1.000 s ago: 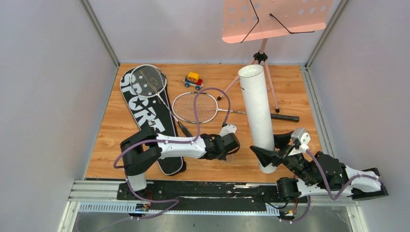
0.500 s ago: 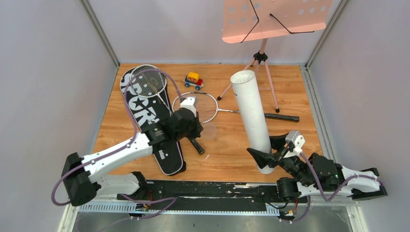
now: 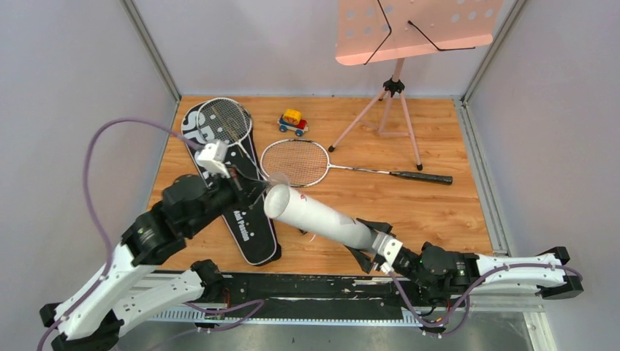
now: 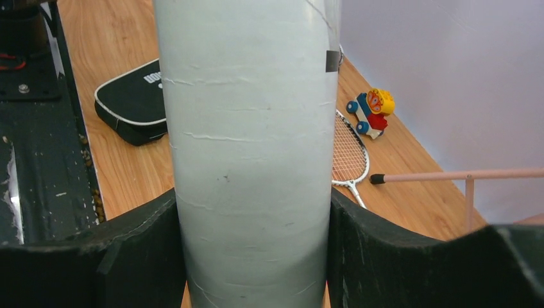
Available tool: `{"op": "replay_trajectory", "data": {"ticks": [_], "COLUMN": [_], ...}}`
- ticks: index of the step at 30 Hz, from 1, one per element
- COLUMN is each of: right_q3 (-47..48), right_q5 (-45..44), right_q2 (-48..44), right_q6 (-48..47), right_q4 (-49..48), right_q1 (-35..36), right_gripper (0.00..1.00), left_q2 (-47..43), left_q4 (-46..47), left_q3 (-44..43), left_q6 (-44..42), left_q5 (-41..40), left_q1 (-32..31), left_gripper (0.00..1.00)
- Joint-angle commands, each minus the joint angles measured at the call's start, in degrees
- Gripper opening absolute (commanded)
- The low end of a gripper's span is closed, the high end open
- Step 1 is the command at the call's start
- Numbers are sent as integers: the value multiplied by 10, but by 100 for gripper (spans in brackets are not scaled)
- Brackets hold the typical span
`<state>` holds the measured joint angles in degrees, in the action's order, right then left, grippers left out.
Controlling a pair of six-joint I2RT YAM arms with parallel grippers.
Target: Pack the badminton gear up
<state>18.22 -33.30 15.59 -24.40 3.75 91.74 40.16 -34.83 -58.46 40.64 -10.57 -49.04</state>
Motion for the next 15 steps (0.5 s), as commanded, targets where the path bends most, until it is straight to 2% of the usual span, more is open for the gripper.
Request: {"op": "replay_trajectory", "data": {"ticks": [1, 7, 15], "right_q3": [-13, -42, -51], "right_q5": [49, 86, 68], "right_q2": [17, 49, 134], "right_q6": [-88, -136, -162], "right_q4": [-153, -204, -265], "right_q1": [2, 2, 2], "right_gripper": [19, 19, 18], "left_q2": [-90, -176, -223], "left_q4": [-79, -135, -155], "left_q3": [-45, -85, -124], "left_q6": [4, 2, 5], "left_q5": [-71, -112, -41], "left_q1": [3, 2, 3], "left_gripper": [0, 0, 0]}}
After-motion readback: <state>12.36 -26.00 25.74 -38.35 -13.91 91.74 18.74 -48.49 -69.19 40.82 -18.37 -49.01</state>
